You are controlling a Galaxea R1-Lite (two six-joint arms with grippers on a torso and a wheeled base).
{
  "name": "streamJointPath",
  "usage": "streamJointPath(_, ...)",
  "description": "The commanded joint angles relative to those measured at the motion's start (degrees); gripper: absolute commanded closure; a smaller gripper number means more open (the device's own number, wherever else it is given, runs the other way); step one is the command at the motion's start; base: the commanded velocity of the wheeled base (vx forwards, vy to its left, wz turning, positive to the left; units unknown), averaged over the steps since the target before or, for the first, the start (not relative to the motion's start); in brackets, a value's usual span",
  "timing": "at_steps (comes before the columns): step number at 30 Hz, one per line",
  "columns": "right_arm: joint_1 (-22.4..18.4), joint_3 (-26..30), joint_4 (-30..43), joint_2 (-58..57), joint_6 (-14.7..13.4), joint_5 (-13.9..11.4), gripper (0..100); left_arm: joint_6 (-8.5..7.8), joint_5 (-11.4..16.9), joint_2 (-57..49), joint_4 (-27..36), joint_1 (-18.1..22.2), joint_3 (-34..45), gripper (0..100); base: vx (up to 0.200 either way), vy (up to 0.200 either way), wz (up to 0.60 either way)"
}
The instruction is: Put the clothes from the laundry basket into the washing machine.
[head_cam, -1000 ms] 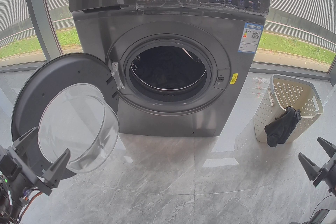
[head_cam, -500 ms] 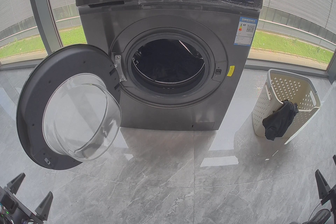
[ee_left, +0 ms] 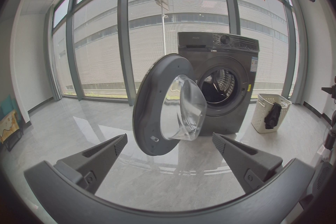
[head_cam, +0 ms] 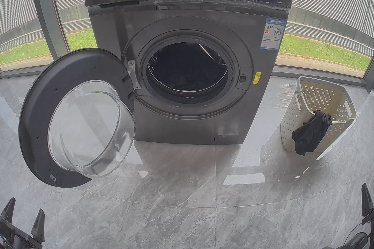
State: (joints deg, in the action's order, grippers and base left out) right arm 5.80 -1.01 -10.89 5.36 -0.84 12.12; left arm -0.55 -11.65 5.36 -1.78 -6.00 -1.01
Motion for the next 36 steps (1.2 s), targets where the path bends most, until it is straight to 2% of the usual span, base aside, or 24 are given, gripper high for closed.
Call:
streamJointPath(1,-6.5,0.7,7.8,-5.4,1.2,-5.4,0,-0.86,3.7,-5.0,0.0,6.5,1.0,0,0.000,0.000,0.00)
streamJointPath(6,-5.6,0.9,6.7,-5.4,1.1,-7.0,0,-0.86,5.6,-5.3,0.4,6.1,0.9,0,0.000,0.000,0.00)
streamJointPath(7,-5.6,0.9,6.8,-5.4,0.8,-9.7,0,-0.86,7.7,-5.3,0.5,6.0,0.8,0,0.000,0.000,0.00)
streamJointPath(8,-5.8,1.0,9.8,-5.4,0.6,-11.2,0,-0.77,10.1,-5.3,0.8,5.9,0.8,0,0.000,0.000,0.00)
streamJointPath(9,-5.8,1.0,10.6,-5.4,0.9,-11.4,0,-0.59,10.7,-5.3,0.9,5.9,0.7,0,0.000,0.000,0.00)
streamJointPath(10,-5.8,-0.1,14.3,-5.4,1.5,-12.4,0,-0.33,16.2,-5.4,2.0,5.9,0.3,0,0.000,0.000,0.00)
streamJointPath(13,-5.8,-0.2,13.5,-5.4,1.2,-12.3,0,-1.65,22.6,-5.4,4.6,6.0,-0.6,0,0.000,0.000,0.00)
streamJointPath(14,-5.8,-0.2,13.3,-5.4,0.9,-12.1,0,-2.26,21.9,-5.4,4.9,6.1,-0.7,0,0.000,0.000,0.00)
streamJointPath(16,-5.6,0.0,13.1,-5.4,0.8,-12.0,0,-3.41,17.7,-5.4,5.5,6.0,-0.9,0,0.000,0.000,0.00)
streamJointPath(17,-5.6,0.2,12.4,-5.4,0.8,-11.9,0,-2.70,14.0,-5.4,4.6,5.9,-0.3,0,0.000,0.000,0.00)
streamJointPath(18,-5.6,0.3,12.1,-5.4,0.8,-11.9,0,-2.44,13.8,-5.4,4.6,6.0,-0.2,0,0.000,0.000,0.00)
streamJointPath(19,-5.6,0.8,11.0,-5.4,0.8,-11.9,0,0.02,12.4,-5.4,4.3,5.9,0.0,0,0.000,0.000,0.00)
streamJointPath(21,-5.7,1.0,10.6,-5.4,0.9,-11.9,0,-0.33,12.7,-5.4,4.2,5.9,0.6,0,0.000,0.000,0.00)
streamJointPath(22,-5.7,1.0,10.6,-5.4,1.0,-11.9,0,-1.65,13.1,-5.4,4.2,5.9,0.9,0,0.000,0.000,0.00)
streamJointPath(24,-5.6,1.0,10.7,-5.4,0.9,-11.9,0,-2.70,14.3,-5.4,4.2,5.9,1.0,0,0.000,0.000,0.00)
streamJointPath(28,-5.6,1.0,10.7,-5.4,1.1,-12.0,0,-1.74,14.4,-5.4,4.2,5.8,0.9,0,0.000,0.000,0.00)
streamJointPath(29,-5.6,1.0,10.7,-5.4,1.1,-12.0,0,-0.77,14.1,-5.4,4.2,5.8,0.9,0,0.000,0.000,0.00)
streamJointPath(30,-5.6,1.0,10.7,-5.4,1.1,-12.0,0,-0.59,14.2,-5.4,4.2,5.8,0.9,0,0.000,0.000,0.00)
streamJointPath(33,-5.6,1.0,10.7,-5.4,1.1,-12.0,0,-0.68,14.2,-5.4,4.2,5.8,1.0,0,0.000,0.000,0.00)
streamJointPath(36,-5.6,1.0,10.7,-5.4,1.1,-12.0,0,-0.86,14.1,-5.4,4.2,5.9,1.0,0,0.000,-0.200,0.00)
